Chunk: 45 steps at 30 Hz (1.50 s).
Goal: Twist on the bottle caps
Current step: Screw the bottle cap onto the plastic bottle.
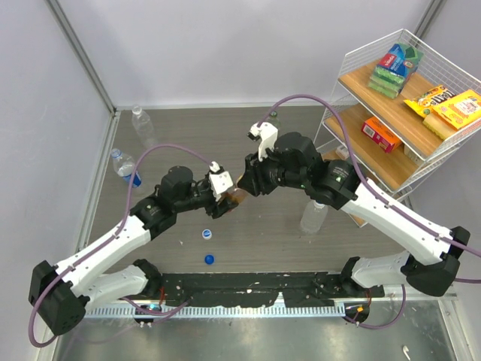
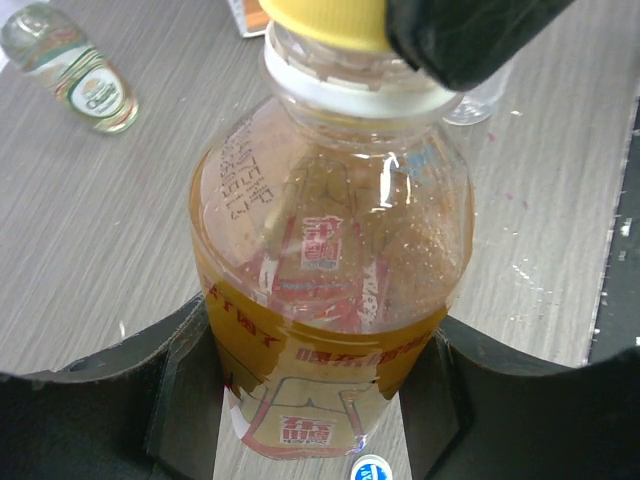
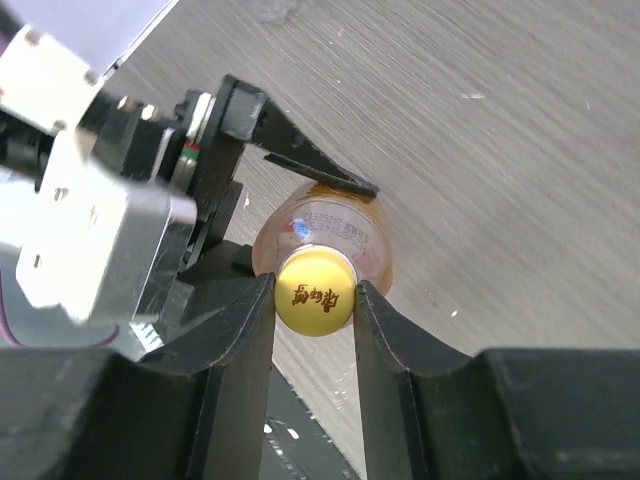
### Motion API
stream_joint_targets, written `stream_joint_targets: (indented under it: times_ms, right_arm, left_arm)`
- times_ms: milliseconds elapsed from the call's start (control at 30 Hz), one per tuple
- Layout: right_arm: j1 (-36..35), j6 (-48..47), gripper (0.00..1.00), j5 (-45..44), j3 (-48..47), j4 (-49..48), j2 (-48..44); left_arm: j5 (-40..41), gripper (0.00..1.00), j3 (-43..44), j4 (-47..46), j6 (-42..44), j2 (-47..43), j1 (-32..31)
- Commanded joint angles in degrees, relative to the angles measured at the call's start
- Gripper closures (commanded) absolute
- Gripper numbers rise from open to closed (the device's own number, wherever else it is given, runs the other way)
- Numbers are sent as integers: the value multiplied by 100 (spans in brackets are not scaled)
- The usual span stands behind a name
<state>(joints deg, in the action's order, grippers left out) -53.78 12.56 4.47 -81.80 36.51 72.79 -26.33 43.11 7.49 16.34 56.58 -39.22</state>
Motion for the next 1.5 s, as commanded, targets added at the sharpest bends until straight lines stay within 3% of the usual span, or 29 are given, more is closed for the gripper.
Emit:
stream_joint_targets:
  times_ms: [0, 67, 400, 467, 533, 567, 633, 867, 1000, 1067, 1133, 1233, 1267, 1467]
  right_arm:
    - [-89, 1133, 91, -812, -73, 1040, 402]
    - [-89, 1362, 91, -1183, -108, 1200, 393]
    - [-89, 1697, 85, -1247, 33, 823, 279]
    - [-89, 1706, 78, -1229, 15, 814, 235]
    - [-89, 1636, 64, -1282, -3, 822, 183]
    - [-89, 1532, 48, -1299, -3, 822, 113]
    - [-89, 1339, 32, -1422, 32, 770, 7]
    - [-89, 556, 14, -1283, 322, 199, -669]
    - [-89, -111, 14, -878, 621, -21, -1056]
    - [-80, -779, 19, -693, 700, -39, -1223]
    - [-89, -2206, 20, -745, 822, 145, -1398]
    - [-89, -3398, 18, -213, 1227, -4, -1645]
    - [-89, -3783, 18, 25, 1289, -4, -1637]
    - [-89, -4665, 17, 959, 1219, -293, -1549]
  left_arm:
    - [786, 81, 285, -1399, 71, -235, -463]
    - [857, 81, 277, -1425, 36, -209, -472]
    - [778, 82, 48, -1979, -359, 231, -481]
    - [743, 83, 4, -2005, -386, 301, -481]
    - [769, 84, -57, -2023, -447, 310, -481]
    - [787, 84, -101, -2032, -473, 310, -481]
    - [787, 83, -180, -2076, -552, 328, -481]
    - [919, 83, -374, -2146, -746, 644, -420]
    - [201, 83, -391, -2050, -703, 706, -25]
    - [-912, 86, -356, -1648, -283, 636, 448]
    - [-2536, 84, -286, -1042, 629, 591, 957]
    - [-4296, 83, -6, -495, 1318, 731, 1565]
    - [-4537, 83, 195, -189, 1563, 819, 1654]
    - [-4943, 81, 1725, 4282, 5014, 1838, 1681]
